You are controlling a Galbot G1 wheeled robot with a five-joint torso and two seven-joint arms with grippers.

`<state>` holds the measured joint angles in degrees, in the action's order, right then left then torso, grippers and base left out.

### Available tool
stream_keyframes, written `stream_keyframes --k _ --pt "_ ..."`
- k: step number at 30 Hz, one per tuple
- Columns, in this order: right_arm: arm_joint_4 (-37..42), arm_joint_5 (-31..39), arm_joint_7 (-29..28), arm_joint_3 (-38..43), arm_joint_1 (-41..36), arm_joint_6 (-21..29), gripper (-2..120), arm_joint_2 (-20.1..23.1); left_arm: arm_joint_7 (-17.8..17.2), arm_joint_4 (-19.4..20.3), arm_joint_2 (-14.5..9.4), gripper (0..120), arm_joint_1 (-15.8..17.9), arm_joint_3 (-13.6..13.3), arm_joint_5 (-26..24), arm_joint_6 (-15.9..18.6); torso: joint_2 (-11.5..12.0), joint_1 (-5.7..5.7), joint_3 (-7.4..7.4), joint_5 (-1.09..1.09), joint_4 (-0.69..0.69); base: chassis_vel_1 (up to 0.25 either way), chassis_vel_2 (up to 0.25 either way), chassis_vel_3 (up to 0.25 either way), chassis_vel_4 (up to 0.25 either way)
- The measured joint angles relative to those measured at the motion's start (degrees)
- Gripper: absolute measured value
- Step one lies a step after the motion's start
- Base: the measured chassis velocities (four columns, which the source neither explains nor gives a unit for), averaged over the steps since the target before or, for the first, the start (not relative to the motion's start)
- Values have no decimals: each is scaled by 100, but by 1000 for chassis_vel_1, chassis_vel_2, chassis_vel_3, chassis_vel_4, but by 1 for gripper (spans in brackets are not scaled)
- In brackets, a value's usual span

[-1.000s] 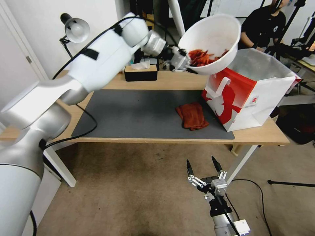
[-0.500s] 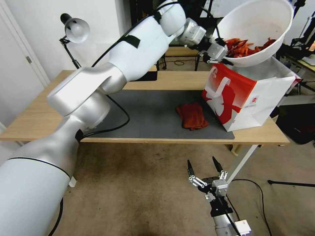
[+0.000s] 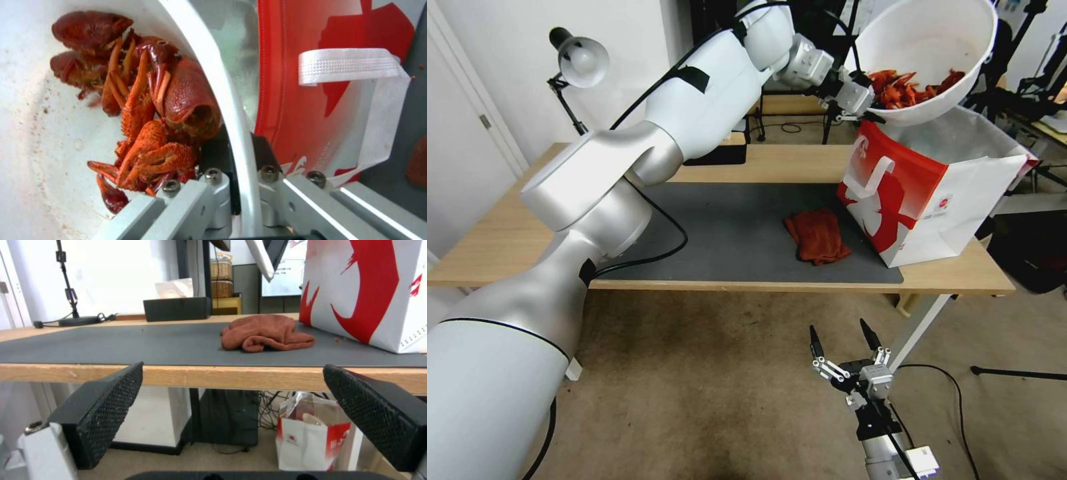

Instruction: Sweep shrimp from table into container with towel, then put container into takeout bag.

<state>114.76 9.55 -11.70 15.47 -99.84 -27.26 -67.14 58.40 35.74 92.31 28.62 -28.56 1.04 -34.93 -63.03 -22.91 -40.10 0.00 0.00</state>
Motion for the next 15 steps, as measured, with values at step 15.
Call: stream_keyframes --k 15 --pt "-43 6 37 -31 16 -37 100 -26 -491 218 -10 0 -26 -491 -473 54 0 0 0 2 -1 0 0 0 0"
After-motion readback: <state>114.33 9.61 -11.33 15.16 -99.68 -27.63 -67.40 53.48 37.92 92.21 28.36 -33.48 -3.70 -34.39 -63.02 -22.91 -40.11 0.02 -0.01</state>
